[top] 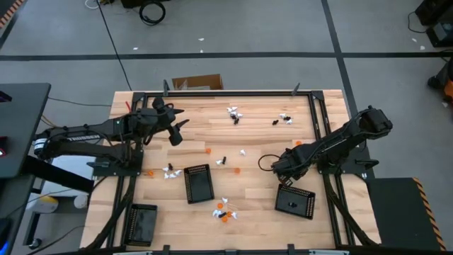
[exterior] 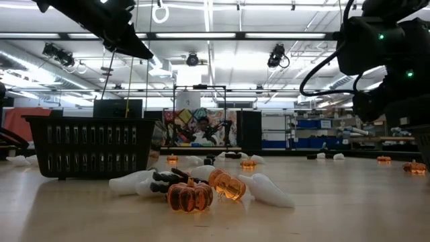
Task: Sort Halloween decoration
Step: Put the black skeleton toy into the right black basket
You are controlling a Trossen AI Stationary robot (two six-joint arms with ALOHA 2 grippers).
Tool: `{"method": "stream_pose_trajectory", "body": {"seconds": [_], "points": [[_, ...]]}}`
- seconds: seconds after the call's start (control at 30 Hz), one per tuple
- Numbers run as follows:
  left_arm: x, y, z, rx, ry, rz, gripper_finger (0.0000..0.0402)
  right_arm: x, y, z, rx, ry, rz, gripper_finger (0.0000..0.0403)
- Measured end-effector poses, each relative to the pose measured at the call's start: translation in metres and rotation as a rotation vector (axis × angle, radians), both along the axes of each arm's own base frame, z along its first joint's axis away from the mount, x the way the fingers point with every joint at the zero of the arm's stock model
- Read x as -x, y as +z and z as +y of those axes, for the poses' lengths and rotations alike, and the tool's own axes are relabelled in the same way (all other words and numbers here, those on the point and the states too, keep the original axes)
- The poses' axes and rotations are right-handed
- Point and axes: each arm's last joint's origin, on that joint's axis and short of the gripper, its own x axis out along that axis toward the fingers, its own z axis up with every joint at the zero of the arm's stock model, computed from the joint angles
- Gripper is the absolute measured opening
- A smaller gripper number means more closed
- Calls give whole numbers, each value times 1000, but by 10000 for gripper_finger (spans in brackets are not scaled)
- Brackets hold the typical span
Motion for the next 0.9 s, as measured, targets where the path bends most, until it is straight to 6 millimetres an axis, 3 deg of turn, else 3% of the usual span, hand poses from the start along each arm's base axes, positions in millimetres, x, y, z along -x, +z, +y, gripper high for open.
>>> {"method": "stream_pose_trajectory", "body": {"seconds": [0.1,0.3,0.4,0.53,0.67,0.9], "points": [[0,0,0,-9,-4,6,208,3,11,-6,71,12,52,25],[0,0,0,-10,-5,5,208,-12,55,-6,32,108,-129,25],[0,0,0,-10,-5,5,208,-14,81,3,-20,164,-230,31],[0,0,0,-5,-3,7,208,-16,111,28,-93,250,-420,34],[0,-1,0,8,2,8,208,-16,111,61,-208,290,-476,35],[-1,2,0,5,4,-37,208,-9,82,101,-206,303,-326,54]]}}
